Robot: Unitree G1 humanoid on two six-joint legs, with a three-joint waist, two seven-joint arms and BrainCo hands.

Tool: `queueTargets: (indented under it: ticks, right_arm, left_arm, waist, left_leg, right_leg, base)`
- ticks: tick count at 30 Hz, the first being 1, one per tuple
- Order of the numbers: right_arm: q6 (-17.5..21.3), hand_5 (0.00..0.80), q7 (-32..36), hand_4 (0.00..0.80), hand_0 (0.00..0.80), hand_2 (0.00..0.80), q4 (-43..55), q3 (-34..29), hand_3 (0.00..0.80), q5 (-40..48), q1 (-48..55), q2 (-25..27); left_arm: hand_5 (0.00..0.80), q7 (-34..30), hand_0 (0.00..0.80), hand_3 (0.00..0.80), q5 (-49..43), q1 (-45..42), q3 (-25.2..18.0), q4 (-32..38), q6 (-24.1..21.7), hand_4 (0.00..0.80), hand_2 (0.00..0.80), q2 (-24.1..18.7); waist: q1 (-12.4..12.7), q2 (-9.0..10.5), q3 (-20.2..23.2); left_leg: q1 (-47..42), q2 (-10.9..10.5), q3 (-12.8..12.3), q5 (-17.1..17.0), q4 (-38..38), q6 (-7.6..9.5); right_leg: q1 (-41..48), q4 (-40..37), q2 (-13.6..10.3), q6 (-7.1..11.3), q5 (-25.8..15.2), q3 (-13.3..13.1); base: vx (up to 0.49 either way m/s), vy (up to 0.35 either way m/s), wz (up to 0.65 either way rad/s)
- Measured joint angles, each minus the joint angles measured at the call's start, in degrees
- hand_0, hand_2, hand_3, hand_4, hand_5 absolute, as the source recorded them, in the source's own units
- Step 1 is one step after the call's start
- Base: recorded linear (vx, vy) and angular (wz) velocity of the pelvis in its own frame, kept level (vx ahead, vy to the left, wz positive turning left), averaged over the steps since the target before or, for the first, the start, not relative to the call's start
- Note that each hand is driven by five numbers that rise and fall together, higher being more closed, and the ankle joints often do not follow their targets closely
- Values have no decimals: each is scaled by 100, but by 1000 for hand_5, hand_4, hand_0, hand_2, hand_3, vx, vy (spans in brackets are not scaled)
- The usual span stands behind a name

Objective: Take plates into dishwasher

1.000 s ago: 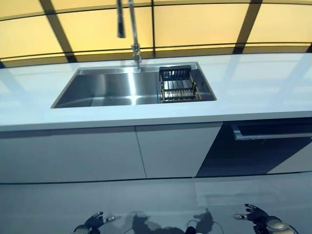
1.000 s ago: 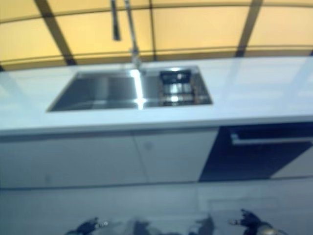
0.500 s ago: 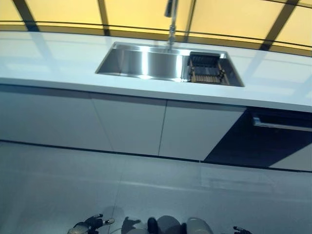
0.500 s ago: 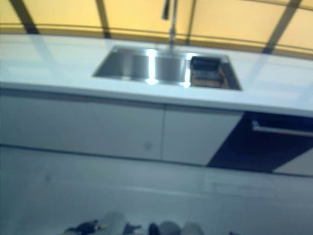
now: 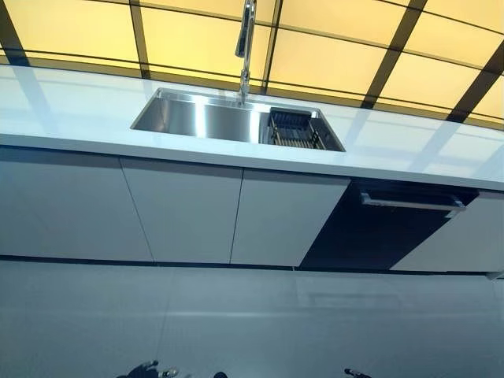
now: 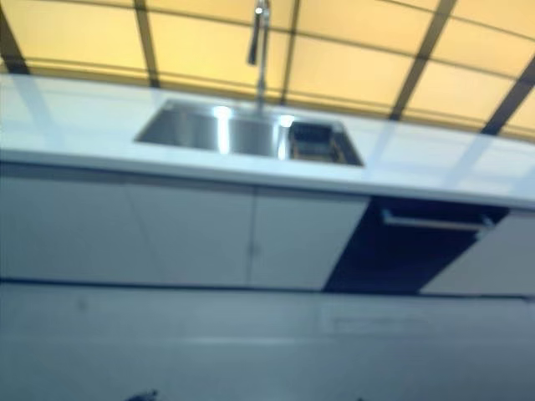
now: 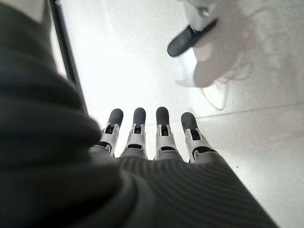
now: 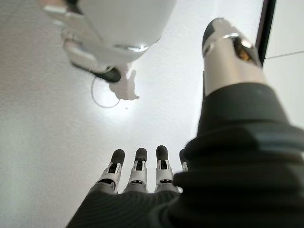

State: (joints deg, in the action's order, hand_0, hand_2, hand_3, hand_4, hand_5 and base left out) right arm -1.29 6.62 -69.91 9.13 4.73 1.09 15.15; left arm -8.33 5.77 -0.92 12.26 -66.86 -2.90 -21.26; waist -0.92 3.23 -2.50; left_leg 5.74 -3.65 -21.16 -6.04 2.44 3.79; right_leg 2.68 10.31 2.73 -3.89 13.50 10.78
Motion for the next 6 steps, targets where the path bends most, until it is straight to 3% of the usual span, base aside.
queueTargets:
  ticks: [1,3,6]
  right_arm:
    - [-12,0,8,0,0,0,7,42,0,10,48,29]
    - [-9,0,43,0,0,0,9,84,0,55,-38,30]
    - [-15,0,47,0,0,0,-17,78,0,65,-115,258]
  left_arm:
    - [0,-8,0,0,-2,104,6,-18,6,0,0,77]
    - [0,-10,0,0,-3,65,7,-187,50,0,0,84]
    - [0,-13,0,0,-2,158,2,-303,59,0,0,218]
  waist:
    - [15,101,-73]
    - [89,298,-139]
    - [10,175,-373]
  left_leg:
    - [66,-49,72,257,-85,-324]
    - [154,47,608,338,-426,-344]
    - [-102,489,1074,487,-845,-555]
  right_leg:
    - [0,-189,-143,-60,-334,1]
    - [36,-571,-411,-173,-678,51]
    - [179,-959,-423,-86,-1005,38]
  base:
    - [-231,-155,25]
    - [-164,-79,-11]
    - [-69,22,11]
